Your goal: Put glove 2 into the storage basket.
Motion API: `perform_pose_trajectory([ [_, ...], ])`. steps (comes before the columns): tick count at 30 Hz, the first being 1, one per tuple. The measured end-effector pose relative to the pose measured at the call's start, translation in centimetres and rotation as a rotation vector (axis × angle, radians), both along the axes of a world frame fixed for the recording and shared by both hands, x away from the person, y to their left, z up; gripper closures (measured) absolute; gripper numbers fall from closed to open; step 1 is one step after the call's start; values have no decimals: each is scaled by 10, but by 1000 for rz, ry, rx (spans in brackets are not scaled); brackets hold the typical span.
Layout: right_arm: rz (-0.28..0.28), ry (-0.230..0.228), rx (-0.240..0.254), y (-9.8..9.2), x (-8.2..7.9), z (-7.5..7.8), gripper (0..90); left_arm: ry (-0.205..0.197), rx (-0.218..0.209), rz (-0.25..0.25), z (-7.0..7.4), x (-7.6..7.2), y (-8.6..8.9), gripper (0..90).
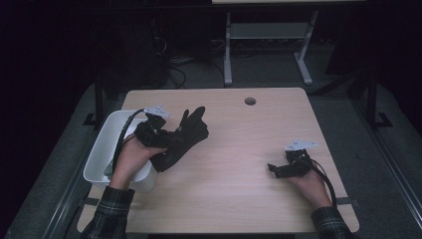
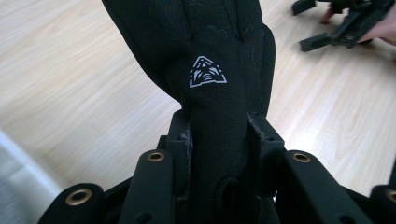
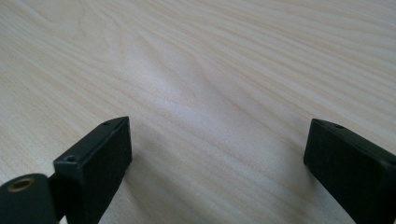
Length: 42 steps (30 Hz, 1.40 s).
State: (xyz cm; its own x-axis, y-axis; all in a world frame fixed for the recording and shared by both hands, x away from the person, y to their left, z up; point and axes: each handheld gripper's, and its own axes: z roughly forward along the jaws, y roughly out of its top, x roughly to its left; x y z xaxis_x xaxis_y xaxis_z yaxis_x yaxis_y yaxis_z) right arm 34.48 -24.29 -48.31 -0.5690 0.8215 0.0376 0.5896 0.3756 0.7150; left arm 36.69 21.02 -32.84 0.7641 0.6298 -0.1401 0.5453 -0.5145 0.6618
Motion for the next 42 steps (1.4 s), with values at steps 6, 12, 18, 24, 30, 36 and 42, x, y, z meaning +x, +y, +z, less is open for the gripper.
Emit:
perform_pose_trajectory([
  [6,0,0,0,0,0,0,75,-3,-2,57,2,2,22,661],
  [12,0,0,0,0,0,0,75,-8,9,123,3,3,45,660],
  [18,0,0,0,0,0,0,75,-18,10,197,6,3,70,661],
  [24,0,1,0,0,0,0,75,-6,30,268,0,5,93,661],
  [30,0,1,-1,0,0,0,75,14,31,324,-7,7,113,660],
  [36,0,2,-1,0,0,0,75,45,52,372,-20,11,127,658],
  [42,0,3,0,0,0,0,74,82,40,382,-30,14,133,653],
])
